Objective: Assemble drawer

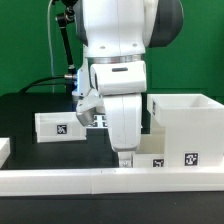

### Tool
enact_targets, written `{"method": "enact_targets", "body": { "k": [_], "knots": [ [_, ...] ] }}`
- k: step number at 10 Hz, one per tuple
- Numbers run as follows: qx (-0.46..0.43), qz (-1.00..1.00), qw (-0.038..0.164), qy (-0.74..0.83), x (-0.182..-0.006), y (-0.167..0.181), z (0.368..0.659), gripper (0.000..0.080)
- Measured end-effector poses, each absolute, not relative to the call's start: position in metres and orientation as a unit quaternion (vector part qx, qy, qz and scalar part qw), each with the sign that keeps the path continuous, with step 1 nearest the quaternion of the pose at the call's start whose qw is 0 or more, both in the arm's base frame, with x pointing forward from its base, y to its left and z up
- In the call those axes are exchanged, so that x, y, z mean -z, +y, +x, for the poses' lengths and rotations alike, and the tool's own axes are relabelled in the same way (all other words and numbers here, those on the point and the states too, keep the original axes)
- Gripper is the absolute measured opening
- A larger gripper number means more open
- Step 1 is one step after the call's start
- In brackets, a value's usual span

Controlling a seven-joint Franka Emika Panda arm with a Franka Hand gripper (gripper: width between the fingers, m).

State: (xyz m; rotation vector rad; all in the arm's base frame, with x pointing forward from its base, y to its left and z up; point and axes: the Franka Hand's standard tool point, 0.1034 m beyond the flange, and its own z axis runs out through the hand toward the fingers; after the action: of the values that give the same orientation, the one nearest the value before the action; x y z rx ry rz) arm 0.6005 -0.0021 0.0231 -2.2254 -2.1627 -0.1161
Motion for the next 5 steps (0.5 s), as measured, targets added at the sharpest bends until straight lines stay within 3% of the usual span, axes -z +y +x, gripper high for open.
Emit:
{"method": "enact_targets", "body": {
  "k": [5],
  "knots": [
    [0.016, -0.694, 0.030, -0.719, -0.0264, 0.0122, 0.6056, 0.0649]
  ]
}}
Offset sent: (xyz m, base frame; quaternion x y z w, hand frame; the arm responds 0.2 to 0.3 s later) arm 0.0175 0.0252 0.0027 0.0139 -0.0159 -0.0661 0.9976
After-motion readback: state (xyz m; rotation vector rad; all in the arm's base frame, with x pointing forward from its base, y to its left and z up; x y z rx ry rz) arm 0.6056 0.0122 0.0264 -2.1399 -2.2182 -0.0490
